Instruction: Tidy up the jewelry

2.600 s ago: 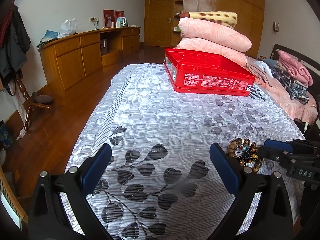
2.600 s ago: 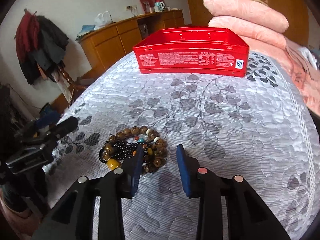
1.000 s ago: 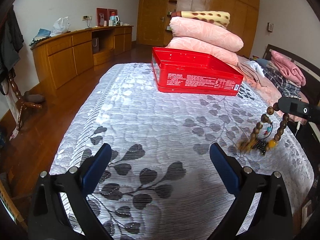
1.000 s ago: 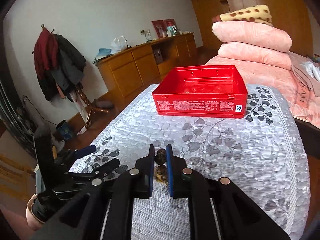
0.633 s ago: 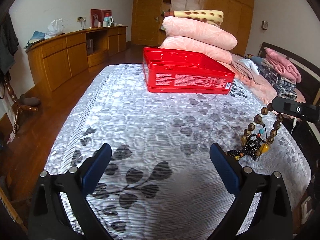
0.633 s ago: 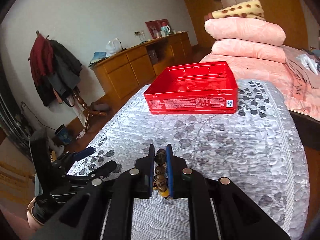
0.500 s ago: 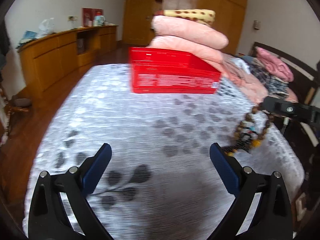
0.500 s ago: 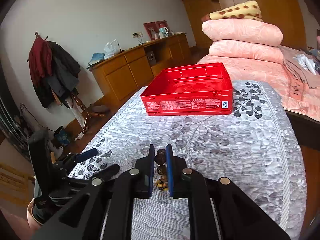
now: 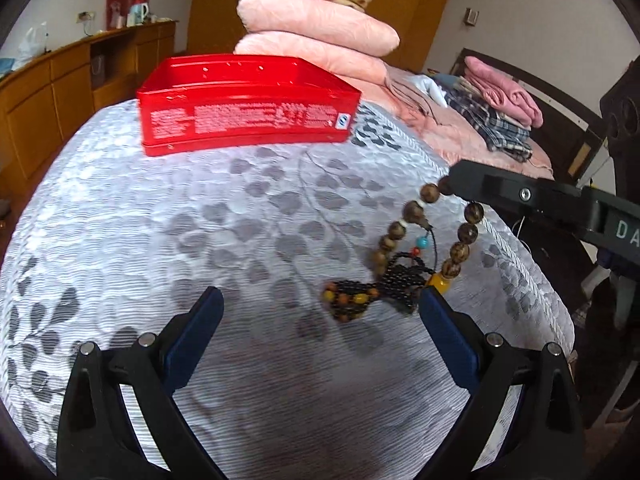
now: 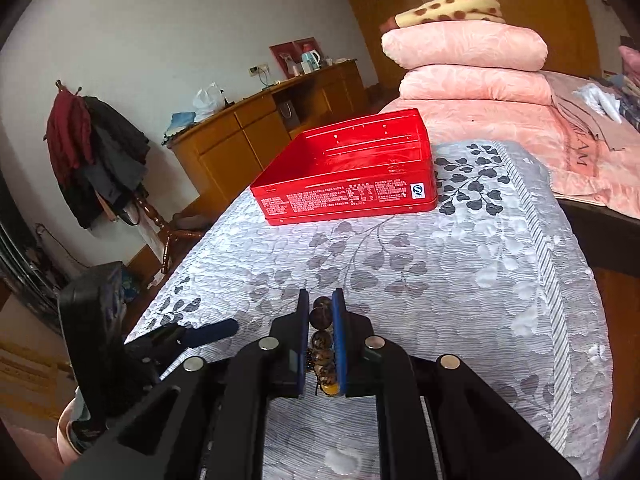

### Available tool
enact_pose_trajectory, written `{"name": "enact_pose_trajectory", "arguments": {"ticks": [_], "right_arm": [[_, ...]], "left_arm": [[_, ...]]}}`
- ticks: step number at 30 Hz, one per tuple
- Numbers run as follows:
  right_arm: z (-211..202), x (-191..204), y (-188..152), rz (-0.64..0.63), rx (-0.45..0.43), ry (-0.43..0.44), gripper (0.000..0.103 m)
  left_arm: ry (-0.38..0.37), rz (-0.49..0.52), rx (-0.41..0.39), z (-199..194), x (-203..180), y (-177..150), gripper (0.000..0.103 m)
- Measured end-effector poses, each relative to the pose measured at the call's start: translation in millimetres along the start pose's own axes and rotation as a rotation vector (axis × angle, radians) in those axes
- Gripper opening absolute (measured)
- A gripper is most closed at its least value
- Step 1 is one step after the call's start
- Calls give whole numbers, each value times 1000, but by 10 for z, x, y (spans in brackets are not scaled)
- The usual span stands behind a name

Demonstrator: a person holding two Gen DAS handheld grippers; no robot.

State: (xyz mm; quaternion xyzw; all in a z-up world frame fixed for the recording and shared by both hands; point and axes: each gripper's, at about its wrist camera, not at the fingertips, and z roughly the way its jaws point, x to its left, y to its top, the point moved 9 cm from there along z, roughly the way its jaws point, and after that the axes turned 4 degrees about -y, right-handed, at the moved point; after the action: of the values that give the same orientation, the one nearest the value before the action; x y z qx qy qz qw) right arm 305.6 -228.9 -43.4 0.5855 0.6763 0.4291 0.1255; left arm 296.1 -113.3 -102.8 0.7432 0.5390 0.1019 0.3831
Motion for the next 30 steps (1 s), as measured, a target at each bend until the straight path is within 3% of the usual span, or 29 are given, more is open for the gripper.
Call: {"name": "enact_pose_trajectory", "arguments": {"ticks": [1,3,7,10,12,17,22,30], "right_arm": [[11,-9,-4,1,2,2,11],[30,-34,-15,5,6,5,11],[66,-117,-49,21,17,-2,11],[85,-165,-70,32,22,-7,11],[95,-185,-83,34,26,-9,11],[136,-226,-106,43,36,-20,11],[155,-293,-125,59,41,-34,11],[197,-415,-164,79,57,-72,11]], "left_arm": [[0,1,5,11,3,0,91],[-10,2,34,94,-26,-30,68],[-23,-11,43,147,-36,-22,65],[-23,1,48,167,-62,-16,47],[-49,8,56,190,-109,-17,29],[-82,16,45,193,-183,-14,18],[-99,14,22,137,-197,4,18],[-84,-72,-72,-190,58,145,17]]}}
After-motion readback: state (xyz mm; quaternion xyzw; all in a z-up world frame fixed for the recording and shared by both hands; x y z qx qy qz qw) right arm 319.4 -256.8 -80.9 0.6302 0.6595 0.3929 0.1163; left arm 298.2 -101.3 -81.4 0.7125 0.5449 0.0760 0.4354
